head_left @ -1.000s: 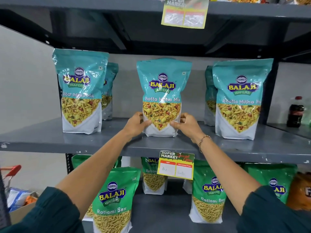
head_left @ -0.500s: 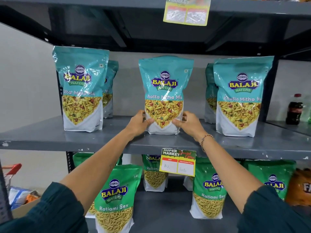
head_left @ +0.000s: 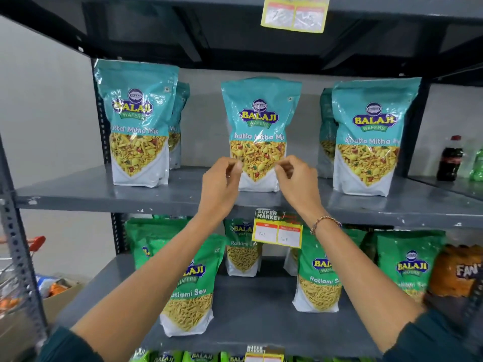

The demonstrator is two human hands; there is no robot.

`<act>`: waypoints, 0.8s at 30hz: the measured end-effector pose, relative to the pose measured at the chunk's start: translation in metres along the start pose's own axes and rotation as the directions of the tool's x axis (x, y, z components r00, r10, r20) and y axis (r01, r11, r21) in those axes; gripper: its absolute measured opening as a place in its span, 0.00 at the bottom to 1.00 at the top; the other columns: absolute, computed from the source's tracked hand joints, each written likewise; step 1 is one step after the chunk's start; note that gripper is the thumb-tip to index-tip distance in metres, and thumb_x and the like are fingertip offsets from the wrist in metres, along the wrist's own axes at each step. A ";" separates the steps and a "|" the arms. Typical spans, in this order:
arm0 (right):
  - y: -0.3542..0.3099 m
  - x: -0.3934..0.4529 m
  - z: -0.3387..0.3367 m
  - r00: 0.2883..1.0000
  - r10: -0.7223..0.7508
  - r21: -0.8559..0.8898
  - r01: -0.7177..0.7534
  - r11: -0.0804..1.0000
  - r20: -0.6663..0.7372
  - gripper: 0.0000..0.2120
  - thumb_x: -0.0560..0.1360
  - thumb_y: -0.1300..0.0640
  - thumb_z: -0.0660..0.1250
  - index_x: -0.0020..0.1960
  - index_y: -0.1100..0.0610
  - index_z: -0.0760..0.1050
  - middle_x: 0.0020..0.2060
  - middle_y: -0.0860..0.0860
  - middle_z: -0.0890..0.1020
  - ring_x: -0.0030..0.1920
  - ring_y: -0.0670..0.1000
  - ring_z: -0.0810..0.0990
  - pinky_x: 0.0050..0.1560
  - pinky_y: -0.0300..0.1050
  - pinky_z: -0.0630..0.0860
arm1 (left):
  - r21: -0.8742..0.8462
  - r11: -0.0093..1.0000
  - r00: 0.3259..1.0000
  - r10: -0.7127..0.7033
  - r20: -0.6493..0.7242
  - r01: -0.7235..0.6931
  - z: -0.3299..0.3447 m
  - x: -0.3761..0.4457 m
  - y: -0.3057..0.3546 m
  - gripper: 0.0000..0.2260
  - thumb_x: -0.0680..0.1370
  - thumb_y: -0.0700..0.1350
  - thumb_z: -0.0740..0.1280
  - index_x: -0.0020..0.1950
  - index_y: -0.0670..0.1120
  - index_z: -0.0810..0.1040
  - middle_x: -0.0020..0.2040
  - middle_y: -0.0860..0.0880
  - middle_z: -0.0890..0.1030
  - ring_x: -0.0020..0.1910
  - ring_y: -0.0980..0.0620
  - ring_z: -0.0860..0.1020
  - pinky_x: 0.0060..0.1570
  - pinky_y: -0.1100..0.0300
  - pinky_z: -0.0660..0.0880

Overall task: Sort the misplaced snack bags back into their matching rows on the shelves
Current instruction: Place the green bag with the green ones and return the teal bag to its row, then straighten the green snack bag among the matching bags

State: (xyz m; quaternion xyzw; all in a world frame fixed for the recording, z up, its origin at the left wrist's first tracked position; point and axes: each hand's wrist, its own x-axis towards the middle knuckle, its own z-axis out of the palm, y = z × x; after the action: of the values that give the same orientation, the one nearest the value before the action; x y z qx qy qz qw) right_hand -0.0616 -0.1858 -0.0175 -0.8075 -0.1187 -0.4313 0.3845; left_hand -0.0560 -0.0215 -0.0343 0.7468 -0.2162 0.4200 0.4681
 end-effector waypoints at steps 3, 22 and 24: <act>-0.025 -0.044 0.007 0.999 -0.029 0.123 0.033 0.992 -0.035 0.05 0.74 0.59 0.65 0.45 0.57 0.79 0.34 0.48 0.80 0.33 0.43 0.77 0.37 0.29 0.72 | -0.053 0.998 0.999 -0.031 0.028 0.032 -0.018 -0.036 -0.003 0.10 0.79 0.49 0.60 0.47 0.46 0.78 0.41 0.50 0.82 0.40 0.58 0.78 0.41 0.67 0.71; 0.101 -0.277 0.161 0.588 0.484 -0.084 -0.577 0.812 0.648 0.15 0.73 0.59 0.66 0.59 0.61 0.74 0.56 0.58 0.81 0.56 0.54 0.79 0.59 0.44 0.75 | 0.452 0.531 0.504 -0.842 0.190 0.717 -0.077 -0.228 -0.209 0.39 0.68 0.43 0.75 0.72 0.40 0.57 0.71 0.38 0.63 0.69 0.39 0.65 0.67 0.45 0.65; 0.104 -0.273 0.176 0.548 0.472 -0.093 -0.579 0.810 0.690 0.25 0.73 0.56 0.68 0.68 0.60 0.66 0.65 0.58 0.75 0.65 0.56 0.73 0.66 0.52 0.71 | 0.376 0.476 0.409 -0.878 0.247 0.795 -0.080 -0.230 -0.222 0.46 0.66 0.45 0.76 0.75 0.45 0.50 0.72 0.39 0.64 0.67 0.38 0.69 0.65 0.42 0.69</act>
State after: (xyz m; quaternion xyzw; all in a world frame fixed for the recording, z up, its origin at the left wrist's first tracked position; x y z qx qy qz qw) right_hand -0.0646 -0.0909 -0.3452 -0.8747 -0.0353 0.0434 0.4815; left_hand -0.0584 0.1364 -0.3234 0.8652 0.1391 -0.0192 0.4814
